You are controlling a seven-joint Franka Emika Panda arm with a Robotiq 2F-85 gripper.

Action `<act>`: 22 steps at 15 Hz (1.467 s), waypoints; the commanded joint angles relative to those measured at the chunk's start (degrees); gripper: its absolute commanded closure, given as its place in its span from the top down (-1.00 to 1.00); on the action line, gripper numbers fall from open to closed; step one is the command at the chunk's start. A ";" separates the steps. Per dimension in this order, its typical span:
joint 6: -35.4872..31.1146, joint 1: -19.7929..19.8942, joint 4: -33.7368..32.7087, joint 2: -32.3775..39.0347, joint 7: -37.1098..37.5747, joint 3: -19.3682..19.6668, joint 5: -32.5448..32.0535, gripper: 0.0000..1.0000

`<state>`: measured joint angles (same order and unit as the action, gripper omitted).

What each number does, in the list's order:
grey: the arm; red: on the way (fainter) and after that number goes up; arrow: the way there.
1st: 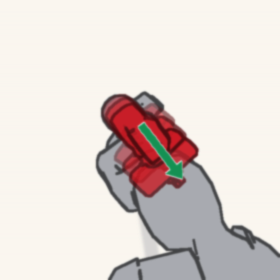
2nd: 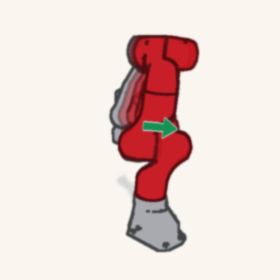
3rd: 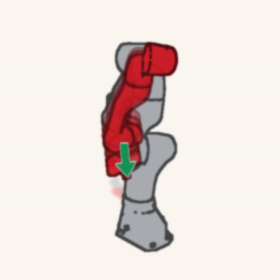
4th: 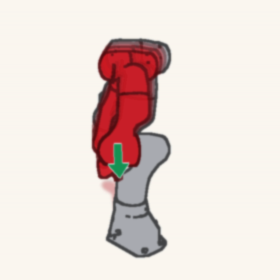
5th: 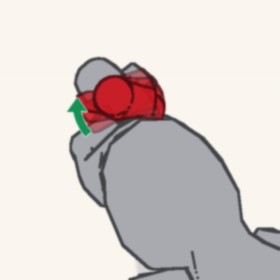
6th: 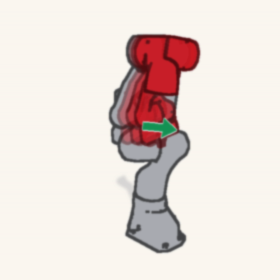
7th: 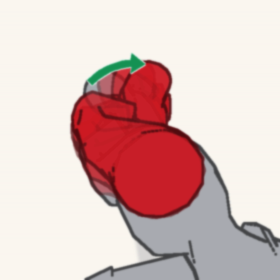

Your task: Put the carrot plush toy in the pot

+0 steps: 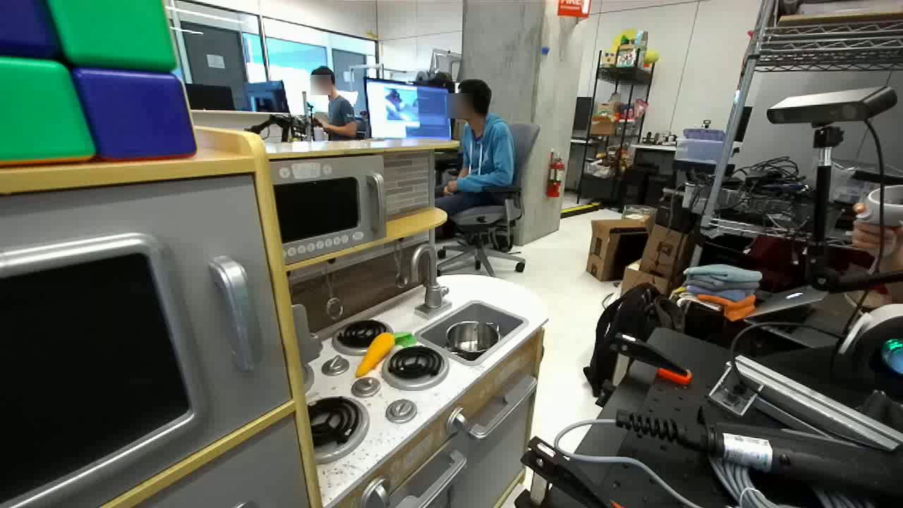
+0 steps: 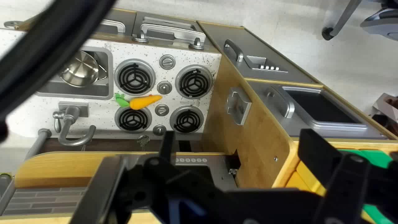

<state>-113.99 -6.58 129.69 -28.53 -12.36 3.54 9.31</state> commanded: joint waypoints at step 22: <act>-27.81 4.09 -8.59 32.09 24.10 -3.20 -0.41 1.00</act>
<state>-137.75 -4.88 127.45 -7.39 3.84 1.69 11.17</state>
